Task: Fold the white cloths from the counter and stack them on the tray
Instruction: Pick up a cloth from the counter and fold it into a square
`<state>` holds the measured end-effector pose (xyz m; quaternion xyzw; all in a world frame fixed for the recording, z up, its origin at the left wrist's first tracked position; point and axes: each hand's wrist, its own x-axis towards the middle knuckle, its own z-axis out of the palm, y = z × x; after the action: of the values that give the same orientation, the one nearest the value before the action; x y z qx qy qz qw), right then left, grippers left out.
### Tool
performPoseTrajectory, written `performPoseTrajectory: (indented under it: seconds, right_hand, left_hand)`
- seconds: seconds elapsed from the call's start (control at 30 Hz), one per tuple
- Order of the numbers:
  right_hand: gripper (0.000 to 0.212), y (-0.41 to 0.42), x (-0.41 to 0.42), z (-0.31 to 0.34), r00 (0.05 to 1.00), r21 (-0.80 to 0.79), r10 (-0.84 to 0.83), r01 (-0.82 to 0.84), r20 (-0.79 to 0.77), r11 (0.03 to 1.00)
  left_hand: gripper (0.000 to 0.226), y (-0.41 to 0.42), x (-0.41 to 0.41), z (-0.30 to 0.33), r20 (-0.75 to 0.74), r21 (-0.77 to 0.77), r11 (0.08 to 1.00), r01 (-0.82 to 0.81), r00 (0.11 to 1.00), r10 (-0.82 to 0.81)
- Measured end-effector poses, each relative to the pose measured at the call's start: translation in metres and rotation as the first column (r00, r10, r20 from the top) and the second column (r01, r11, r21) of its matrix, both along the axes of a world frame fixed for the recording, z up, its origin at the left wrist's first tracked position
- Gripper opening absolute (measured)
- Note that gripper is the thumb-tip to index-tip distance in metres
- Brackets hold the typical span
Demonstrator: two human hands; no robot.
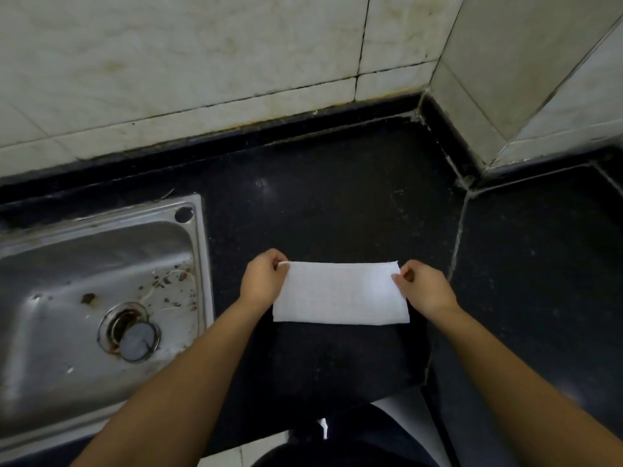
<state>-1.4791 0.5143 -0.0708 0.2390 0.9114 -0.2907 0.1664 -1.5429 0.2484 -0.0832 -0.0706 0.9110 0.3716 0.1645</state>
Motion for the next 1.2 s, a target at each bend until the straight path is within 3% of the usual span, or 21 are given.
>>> performPoseTrajectory:
  seconds: [0.13, 0.27, 0.37, 0.5, 0.7, 0.77, 0.9, 1.07, 1.2]
  right_hand:
    - [0.017, -0.004, -0.008, 0.005, 0.987, 0.235, 0.144, -0.157, 0.07, 0.959]
    - [0.042, -0.021, -0.03, 0.019, 0.957, 0.332, 0.285, -0.286, 0.053, 0.899]
    - [0.037, -0.056, -0.054, 0.025, 0.887, 0.283, 0.461, -0.436, -0.025, 0.855]
    - [0.035, -0.125, -0.076, 0.015, 0.779, 0.134, 0.625, -0.616, -0.037, 0.776]
    - [0.035, -0.17, -0.084, -0.002, 0.684, 0.268, 0.726, -0.714, 0.071, 0.647]
    - [0.029, -0.17, -0.086, -0.001, 0.642, 0.299, 0.761, -0.747, 0.095, 0.593]
    - [0.018, -0.153, -0.089, 0.015, 0.666, 0.145, 0.745, -0.741, 0.037, 0.655]
    - [0.016, -0.115, -0.088, 0.049, 0.661, 0.04, 0.747, -0.747, -0.066, 0.664]
    - [0.012, -0.069, -0.078, 0.058, 0.641, 0.119, 0.758, -0.749, -0.117, 0.652]
  left_hand:
    - [0.011, 0.006, 0.004, -0.006, -0.118, -0.125, 0.992, -0.002, 0.993, -0.012]
    - [0.025, 0.002, 0.018, 0.003, -0.186, -0.133, 0.983, -0.129, 0.977, 0.103]
    - [0.024, -0.012, 0.041, 0.007, -0.17, -0.2, 0.967, -0.16, 0.977, 0.126]
    - [0.033, -0.019, 0.077, -0.001, -0.074, -0.403, 0.912, -0.075, 0.996, 0.049]
    - [0.036, -0.005, 0.079, -0.005, -0.006, -0.495, 0.869, -0.006, 1.0, 0.004]
    - [0.034, -0.001, 0.075, -0.003, 0.034, -0.471, 0.882, -0.005, 0.999, 0.023]
    - [0.019, -0.002, 0.074, 0.004, 0.02, -0.343, 0.938, -0.043, 0.998, 0.053]
    - [0.004, 0.006, 0.08, 0.031, -0.121, 0.026, 0.997, -0.074, 0.99, 0.077]
    - [0.004, 0.03, 0.078, 0.046, -0.197, 0.092, 0.991, 0.097, 0.977, -0.078]
